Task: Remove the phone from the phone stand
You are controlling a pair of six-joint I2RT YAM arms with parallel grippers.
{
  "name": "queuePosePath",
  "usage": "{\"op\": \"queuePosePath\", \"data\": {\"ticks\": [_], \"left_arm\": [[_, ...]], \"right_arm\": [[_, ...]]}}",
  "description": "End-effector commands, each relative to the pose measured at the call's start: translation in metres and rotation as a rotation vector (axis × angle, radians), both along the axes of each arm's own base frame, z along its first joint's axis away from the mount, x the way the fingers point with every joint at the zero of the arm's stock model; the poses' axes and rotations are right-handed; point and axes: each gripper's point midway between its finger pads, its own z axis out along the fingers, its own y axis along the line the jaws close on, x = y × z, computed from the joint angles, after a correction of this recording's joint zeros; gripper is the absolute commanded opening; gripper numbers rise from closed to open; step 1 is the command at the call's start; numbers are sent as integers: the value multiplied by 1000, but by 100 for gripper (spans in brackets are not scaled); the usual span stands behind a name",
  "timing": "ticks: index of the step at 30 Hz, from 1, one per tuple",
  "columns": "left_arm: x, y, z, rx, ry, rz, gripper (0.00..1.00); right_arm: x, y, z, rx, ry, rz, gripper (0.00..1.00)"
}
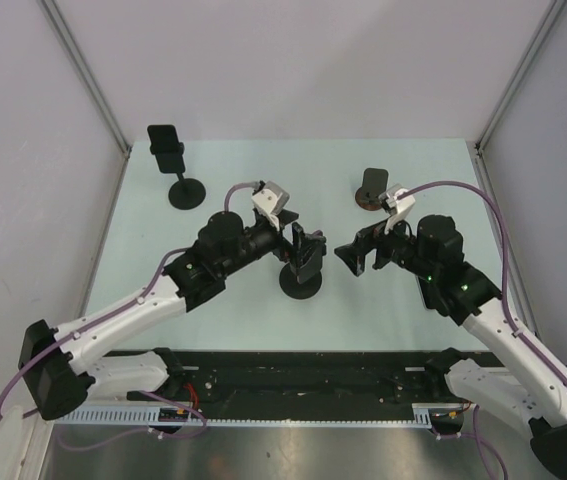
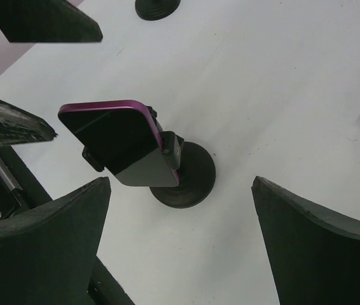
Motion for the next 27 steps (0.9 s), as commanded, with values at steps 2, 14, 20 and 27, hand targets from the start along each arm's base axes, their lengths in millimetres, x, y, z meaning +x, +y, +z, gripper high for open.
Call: {"op": "queuePosePath", "data": {"ticks": [2,14,20,27], "left_arm": [[-5,20,50,-122,-80,58,98],[-4,106,57,-153,-115,312,100],[-16,129,35,-169,-94,360,100],[-26,138,10,-162,-61,364,100]], "right_arm": [[-4,11,21,26,-52,7,100],[-1,56,43,48,-143,-43,100],[-1,74,51,39,-176,-50,100],[11,81,64,78,-192,-97,100]]}}
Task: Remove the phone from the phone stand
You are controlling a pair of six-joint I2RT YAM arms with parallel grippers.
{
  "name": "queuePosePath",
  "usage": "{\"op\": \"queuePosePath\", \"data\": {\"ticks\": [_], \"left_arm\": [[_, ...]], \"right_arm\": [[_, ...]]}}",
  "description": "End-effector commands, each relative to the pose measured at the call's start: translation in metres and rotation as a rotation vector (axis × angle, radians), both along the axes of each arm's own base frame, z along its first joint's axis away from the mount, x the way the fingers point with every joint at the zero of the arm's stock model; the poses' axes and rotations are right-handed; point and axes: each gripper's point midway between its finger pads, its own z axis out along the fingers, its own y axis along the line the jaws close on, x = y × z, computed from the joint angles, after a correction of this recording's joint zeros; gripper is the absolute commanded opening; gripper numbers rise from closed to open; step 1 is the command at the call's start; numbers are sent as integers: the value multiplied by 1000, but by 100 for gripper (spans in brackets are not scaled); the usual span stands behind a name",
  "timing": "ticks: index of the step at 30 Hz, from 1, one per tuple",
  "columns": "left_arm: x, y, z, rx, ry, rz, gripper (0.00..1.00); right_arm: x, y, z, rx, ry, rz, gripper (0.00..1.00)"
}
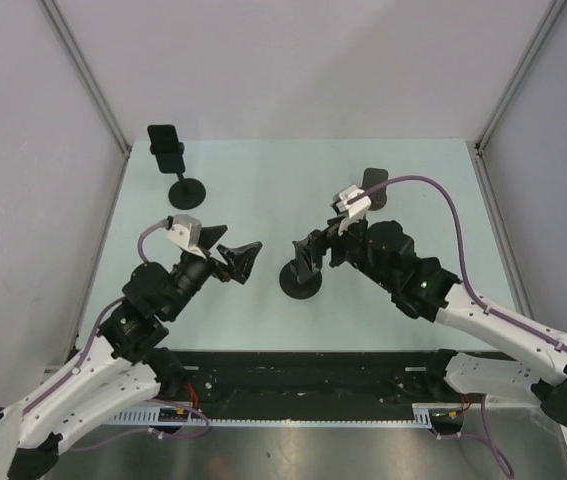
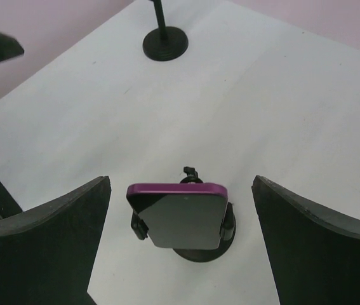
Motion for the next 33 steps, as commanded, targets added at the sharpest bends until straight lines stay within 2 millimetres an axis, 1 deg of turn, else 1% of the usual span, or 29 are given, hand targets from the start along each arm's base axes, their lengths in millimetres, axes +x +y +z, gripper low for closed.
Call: {"op": "queuePosePath", "data": {"ticks": [1,4,5,6,10,13,14,21,24,25,27,28,30,33], "left_arm": [[-2,7,-9,-21,26,23,100],[-3,8,-12,-25,28,25,100],[-3,9,-13,-28,30,27,100],[-3,9,-20,-8,49,27,100],[-4,8,-23,-5,56,21,100],[-5,7,-27,2,63,14,100],[-5,6,-28,5,65,6,100],[-6,-1,-34,33,77,-27,100],[-8,-6,-35,51,72,-53,100],[-8,-7,-36,62,70,-61,100],[-10,-12,-36,72,66,-91,100],[-11,-14,-38,85,63,-106,100],[-13,-18,-41,102,63,-132,100],[-14,-24,-46,141,54,-169,100]], "right_arm": [[13,4,40,94,-72,-59,100],[15,9,37,90,-61,-50,100],[16,11,32,86,-49,-50,100],[16,12,30,83,-44,-46,100],[15,19,20,67,-16,-32,100],[15,22,9,44,6,-35,99],[15,24,2,25,17,-32,100],[16,31,-23,-37,47,-57,100],[17,30,-30,-46,48,-75,95],[17,31,-33,-47,48,-73,91],[17,30,-34,-44,47,-77,88],[17,30,-34,-46,45,-77,84],[17,29,-36,-52,42,-82,80],[17,27,-38,-58,40,-80,68]]}}
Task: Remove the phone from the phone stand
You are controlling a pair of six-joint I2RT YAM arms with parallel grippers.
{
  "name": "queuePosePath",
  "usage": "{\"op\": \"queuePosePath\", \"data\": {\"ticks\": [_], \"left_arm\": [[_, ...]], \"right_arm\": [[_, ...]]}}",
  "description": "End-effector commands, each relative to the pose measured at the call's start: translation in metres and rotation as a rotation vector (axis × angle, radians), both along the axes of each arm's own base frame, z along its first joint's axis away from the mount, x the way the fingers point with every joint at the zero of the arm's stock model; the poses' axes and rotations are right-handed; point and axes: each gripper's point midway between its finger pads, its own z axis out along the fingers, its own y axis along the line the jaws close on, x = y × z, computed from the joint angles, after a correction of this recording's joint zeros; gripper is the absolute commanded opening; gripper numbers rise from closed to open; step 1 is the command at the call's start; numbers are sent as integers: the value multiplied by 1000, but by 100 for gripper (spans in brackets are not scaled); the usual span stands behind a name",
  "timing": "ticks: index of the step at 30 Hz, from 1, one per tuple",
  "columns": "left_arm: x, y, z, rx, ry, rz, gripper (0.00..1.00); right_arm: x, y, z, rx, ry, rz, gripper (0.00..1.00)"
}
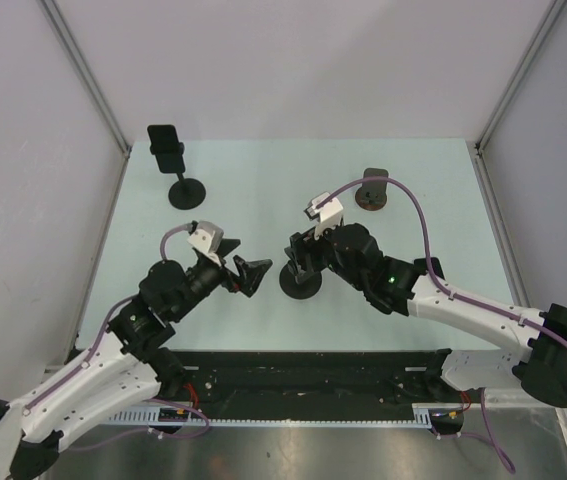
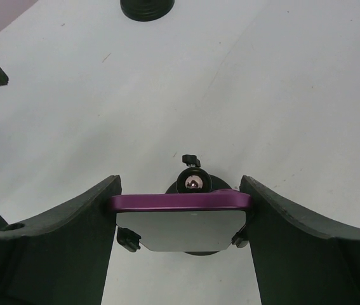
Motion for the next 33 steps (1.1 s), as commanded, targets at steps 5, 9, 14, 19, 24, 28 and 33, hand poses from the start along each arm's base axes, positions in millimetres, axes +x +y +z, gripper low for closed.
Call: {"op": "queuePosePath", "data": {"ticks": [5,9,14,19,24,28,33], "left_arm": [[-12,-28,-13,115,-43,-205,100],[-15,-39,-25,173,-54,-280,100],[-4,-47,-33,186,-81,-276,98],[8,-56,-40,169,-83,-261,93],[15,-69,-50,156,-53,-277,88],[18,-75,-55,144,-36,-281,82],[17,-81,-62,138,-14,-306,68]], "right_arm": [[2,1,12,46,-37,-14,37],[2,0,15,55,-43,-15,11],[1,-1,19,69,-45,-20,0],[2,-2,21,77,-49,-28,0],[2,-2,22,84,-48,-34,0],[2,-2,22,86,-48,-34,0],[2,-2,22,87,-47,-36,0]]}}
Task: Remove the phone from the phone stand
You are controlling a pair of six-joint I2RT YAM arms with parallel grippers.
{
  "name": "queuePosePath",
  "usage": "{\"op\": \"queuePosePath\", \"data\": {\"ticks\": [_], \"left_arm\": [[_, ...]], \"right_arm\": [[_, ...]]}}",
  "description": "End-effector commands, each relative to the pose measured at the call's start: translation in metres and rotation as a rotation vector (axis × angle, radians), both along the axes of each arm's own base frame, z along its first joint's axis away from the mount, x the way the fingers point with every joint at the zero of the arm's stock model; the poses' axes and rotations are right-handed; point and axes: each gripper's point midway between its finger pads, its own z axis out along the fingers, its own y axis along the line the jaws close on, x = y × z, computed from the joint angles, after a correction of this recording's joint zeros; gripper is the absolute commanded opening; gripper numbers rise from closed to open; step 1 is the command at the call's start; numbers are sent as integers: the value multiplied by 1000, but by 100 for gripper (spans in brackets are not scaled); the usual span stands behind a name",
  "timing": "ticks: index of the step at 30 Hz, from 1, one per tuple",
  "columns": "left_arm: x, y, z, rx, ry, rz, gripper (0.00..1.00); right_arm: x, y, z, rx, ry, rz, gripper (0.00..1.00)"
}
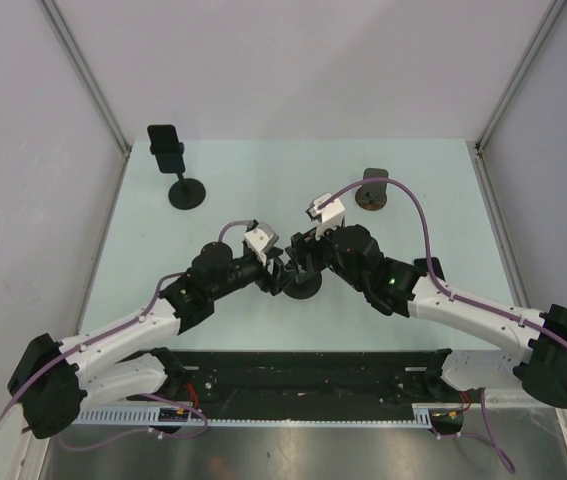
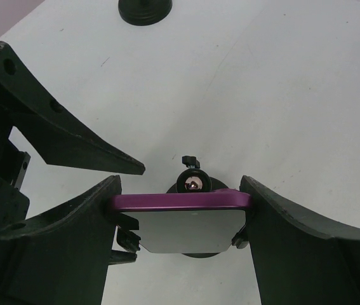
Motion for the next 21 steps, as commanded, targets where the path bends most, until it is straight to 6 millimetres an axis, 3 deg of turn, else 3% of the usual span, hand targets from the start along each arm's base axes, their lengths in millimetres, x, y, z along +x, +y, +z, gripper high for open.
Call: {"op": "queuePosePath", "data": {"ticks": [1,5,6,9,21], "left_arm": [[0,-10,9,-51,-17,-35,65],[0,-10,5,-47,-10,-37,45],[0,-10,5,-48,-11,-36,30],[1,-6,5,-44,-20,-14,1],[-3,0,5,-40,-47,-37,0]], "right_arm": [[2,0,21,72,-37,-24,0],[1,-1,21,68,-38,-22,0],[1,-1,21,67,-38,-22,0],[0,-4,22,57,-42,-16,0],[-10,-21,23,-4,-41,174,0]]}}
